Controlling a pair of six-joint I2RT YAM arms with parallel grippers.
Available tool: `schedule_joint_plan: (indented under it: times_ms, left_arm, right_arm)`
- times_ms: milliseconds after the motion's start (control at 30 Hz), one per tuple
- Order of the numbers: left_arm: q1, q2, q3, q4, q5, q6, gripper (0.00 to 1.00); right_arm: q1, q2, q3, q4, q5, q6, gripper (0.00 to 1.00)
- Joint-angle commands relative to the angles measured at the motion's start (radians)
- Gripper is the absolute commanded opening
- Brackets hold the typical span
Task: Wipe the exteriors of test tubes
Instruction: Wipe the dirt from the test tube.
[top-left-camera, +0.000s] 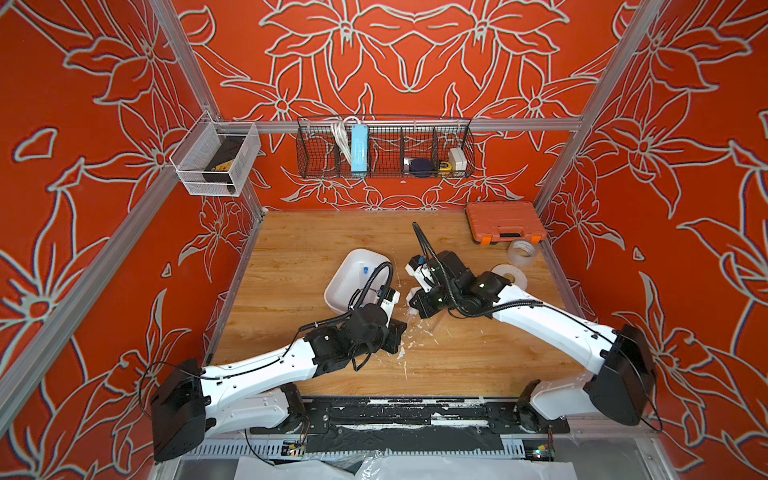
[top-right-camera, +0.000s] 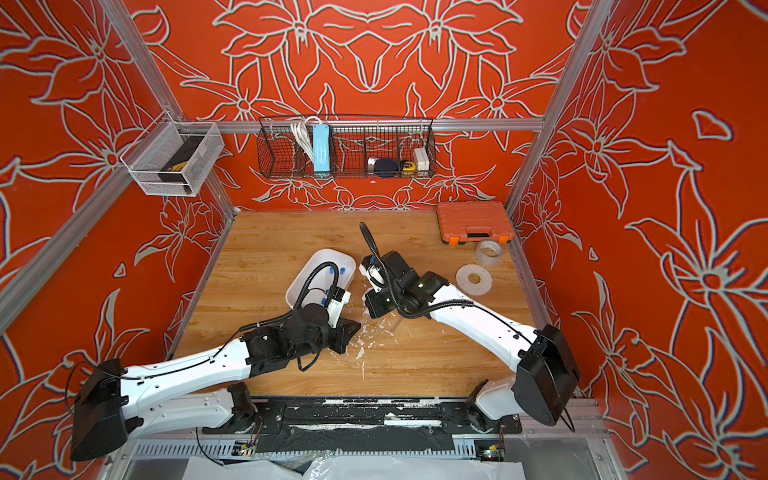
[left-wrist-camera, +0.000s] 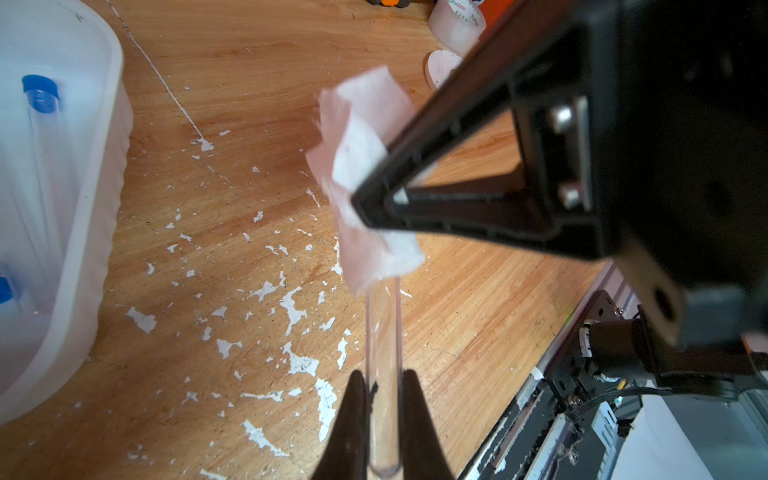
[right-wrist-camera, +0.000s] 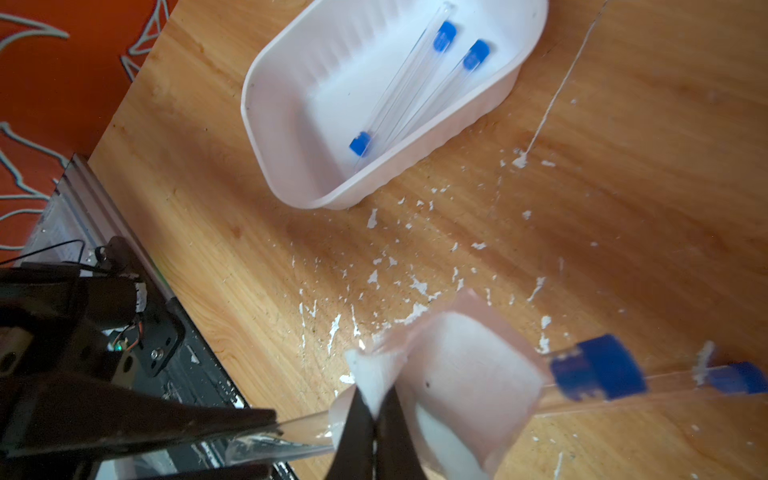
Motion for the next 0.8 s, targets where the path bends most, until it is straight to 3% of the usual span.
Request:
schedule_joint_plan:
  times_ms: [0, 267, 767]
  left_arm:
    - [-0.006, 0.004, 0.011, 0.058, -0.041, 0.007, 0.09]
    - [-0.006, 0.012, 0.017, 0.043, -0.017, 0.014, 0.09]
    - [-0.006, -0.070, -0.015, -0.007, -0.051, -0.008, 0.09]
  right_arm:
    - [0.026, -0.047, -0.029, 0.003, 0.020, 0.047, 0.00]
    - [0.017, -0.041, -0.009, -0.029, 0.078, 0.006, 0.00]
    - [-0.153, -0.034, 0.063, -0.051, 0.000, -0.062, 0.00]
